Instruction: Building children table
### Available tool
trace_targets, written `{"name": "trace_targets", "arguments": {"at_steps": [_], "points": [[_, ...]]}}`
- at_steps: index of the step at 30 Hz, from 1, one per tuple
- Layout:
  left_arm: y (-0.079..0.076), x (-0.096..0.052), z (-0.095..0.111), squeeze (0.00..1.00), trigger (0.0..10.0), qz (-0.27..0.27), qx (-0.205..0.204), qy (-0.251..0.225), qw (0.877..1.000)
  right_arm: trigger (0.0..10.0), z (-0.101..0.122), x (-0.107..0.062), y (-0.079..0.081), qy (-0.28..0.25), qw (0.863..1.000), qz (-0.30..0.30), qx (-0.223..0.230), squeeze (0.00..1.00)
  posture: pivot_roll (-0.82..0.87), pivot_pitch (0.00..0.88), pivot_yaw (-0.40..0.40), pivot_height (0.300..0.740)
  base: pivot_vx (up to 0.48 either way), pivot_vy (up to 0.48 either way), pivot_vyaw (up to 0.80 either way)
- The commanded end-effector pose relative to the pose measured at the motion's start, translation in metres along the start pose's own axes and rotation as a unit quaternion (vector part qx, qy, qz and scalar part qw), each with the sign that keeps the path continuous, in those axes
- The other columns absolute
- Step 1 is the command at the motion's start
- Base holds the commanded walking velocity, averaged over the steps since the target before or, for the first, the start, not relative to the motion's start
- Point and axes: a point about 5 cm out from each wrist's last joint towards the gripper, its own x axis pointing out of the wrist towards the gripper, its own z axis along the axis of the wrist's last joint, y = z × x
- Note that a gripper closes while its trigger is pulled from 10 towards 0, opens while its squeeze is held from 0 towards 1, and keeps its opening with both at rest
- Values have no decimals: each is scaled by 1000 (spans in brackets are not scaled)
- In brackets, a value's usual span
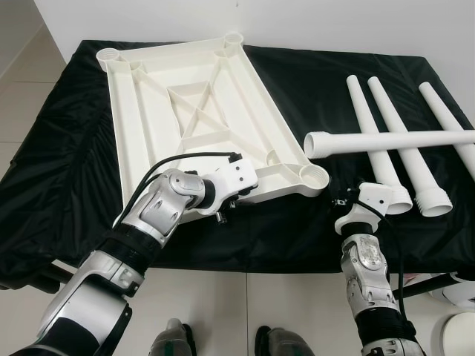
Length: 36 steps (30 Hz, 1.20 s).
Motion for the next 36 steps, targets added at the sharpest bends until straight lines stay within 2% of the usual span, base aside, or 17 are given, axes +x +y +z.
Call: {"name": "trace_targets", "arguments": {"at_steps": [1,8,9,11,14,15,16,21,24,27,30,34,36], "points": [[1,-1,-6,1000,10000,18,-1,11,1000,10000,-3,-2,-1,9,1000,8,12,0,-14,75,7,740,0,0,0],[2,-4,1,1000,10000,17,-1,-4,1000,10000,-1,-2,1,5,999,29,38,0,-17,72,7,740,0,0,0],[4,-7,9,0,10000,15,-4,-21,1000,10000,2,0,2,0,998,39,45,0,-14,75,5,740,0,0,0],[4,-7,9,0,10000,15,-4,-21,1000,10000,2,0,2,0,998,39,45,0,-14,75,5,740,0,0,0],[6,-22,34,0,10000,-12,-5,-88,996,10000,10,8,3,-10,997,55,51,0,-9,78,-1,740,0,0,0],[6,-22,34,0,10000,-12,-5,-88,996,10000,10,8,3,-10,997,55,51,0,-9,78,-1,740,0,0,0],[6,-29,45,0,10000,-27,-9,-128,991,10000,14,14,1,-15,997,58,49,0,-3,82,-6,740,0,0,0],[10,-34,53,0,10000,-25,-27,-159,987,10000,19,21,-1,-23,997,62,40,0,-2,86,-10,740,0,0,0],[27,-40,61,0,10000,14,-64,-196,979,10000,32,37,-1,-39,996,68,41,0,3,92,-20,740,0,0,0],[40,-40,60,0,10000,52,-83,-202,974,10000,38,46,-1,-43,996,66,40,0,2,101,-28,740,0,0,0],[42,-39,60,0,10000,62,-91,-204,973,10000,39,48,-1,-42,996,65,40,0,2,101,-28,740,0,0,0],[50,-36,55,0,10000,107,-122,-212,964,10000,39,57,-3,-21,998,43,33,0,-5,115,-35,740,0,0,0],[50,-36,55,0,10000,107,-122,-212,964,10000,39,57,-3,-21,998,43,33,0,-5,115,-35,740,0,0,0]]}}
